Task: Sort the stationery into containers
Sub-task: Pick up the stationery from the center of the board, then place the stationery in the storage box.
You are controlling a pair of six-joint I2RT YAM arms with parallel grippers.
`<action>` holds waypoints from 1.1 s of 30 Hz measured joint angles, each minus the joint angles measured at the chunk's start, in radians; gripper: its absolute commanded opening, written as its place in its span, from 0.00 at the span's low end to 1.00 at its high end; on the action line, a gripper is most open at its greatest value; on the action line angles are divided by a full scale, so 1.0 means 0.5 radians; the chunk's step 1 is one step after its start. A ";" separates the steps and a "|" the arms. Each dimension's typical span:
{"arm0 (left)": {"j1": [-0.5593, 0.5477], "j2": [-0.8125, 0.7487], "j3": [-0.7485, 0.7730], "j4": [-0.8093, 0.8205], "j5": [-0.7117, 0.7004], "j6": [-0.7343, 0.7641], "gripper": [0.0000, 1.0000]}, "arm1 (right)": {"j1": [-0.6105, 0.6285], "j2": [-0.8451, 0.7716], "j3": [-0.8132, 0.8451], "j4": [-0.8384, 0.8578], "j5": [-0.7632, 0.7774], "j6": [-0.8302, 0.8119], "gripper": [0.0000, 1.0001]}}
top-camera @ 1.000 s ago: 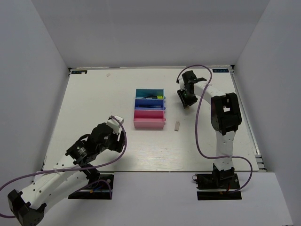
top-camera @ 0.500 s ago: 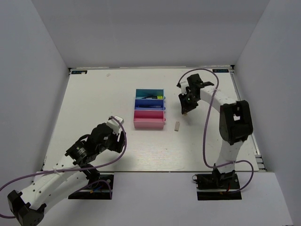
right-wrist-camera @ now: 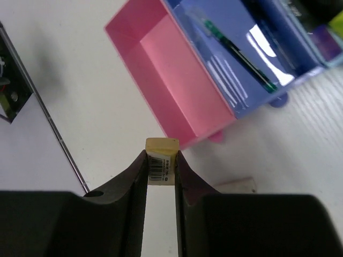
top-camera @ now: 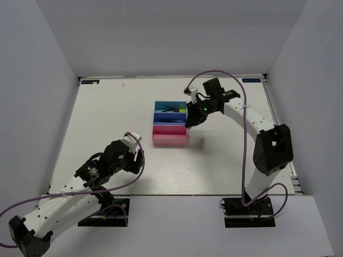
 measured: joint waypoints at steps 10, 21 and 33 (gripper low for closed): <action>0.000 0.004 0.000 0.000 0.006 0.006 0.79 | 0.293 0.268 0.187 -0.003 0.270 0.111 0.22; 0.000 0.003 0.000 -0.001 0.014 0.014 0.79 | 0.355 0.289 0.224 -0.053 0.502 0.095 0.42; 0.000 -0.024 0.000 -0.001 0.016 0.014 0.79 | 0.272 -0.341 -0.439 0.145 0.623 -0.382 0.54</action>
